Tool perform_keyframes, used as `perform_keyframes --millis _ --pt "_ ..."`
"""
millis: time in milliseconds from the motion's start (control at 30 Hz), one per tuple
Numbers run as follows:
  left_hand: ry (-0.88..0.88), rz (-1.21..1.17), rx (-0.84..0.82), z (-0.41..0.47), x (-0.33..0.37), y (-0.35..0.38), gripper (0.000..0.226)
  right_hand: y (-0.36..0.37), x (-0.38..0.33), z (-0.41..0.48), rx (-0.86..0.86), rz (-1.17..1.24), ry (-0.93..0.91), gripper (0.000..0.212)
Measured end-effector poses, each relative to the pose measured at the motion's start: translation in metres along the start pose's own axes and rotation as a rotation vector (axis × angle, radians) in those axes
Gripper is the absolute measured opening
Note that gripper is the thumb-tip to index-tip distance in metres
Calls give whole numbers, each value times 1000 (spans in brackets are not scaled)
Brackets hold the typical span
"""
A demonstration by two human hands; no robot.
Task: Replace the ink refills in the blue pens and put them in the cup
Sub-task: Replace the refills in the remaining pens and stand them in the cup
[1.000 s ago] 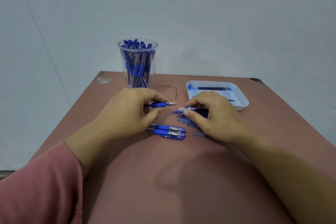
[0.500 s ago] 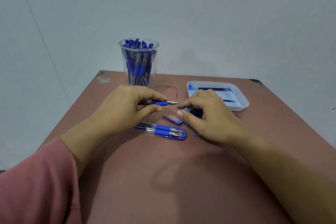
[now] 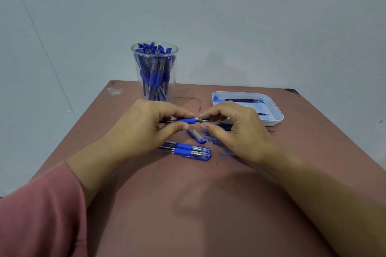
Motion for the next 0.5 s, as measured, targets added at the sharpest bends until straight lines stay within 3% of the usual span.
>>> perform_keyframes --millis 200,300,500 --pt "15 50 19 0 1 -2 29 4 -1 1 21 46 59 21" --pt "18 87 21 0 0 -1 28 4 -2 2 2 25 30 11" --pt "25 169 33 0 -2 0 27 3 0 1 1 19 68 20"
Point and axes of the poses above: each hand's wrist, its own z-axis towards the middle knuckle, its own y-axis out of the palm, x = y × z, the point moved 1 cm from there along z, towards the middle knuckle, and after that the axes turned 14 degrees about -x, right-handed, at the moved point
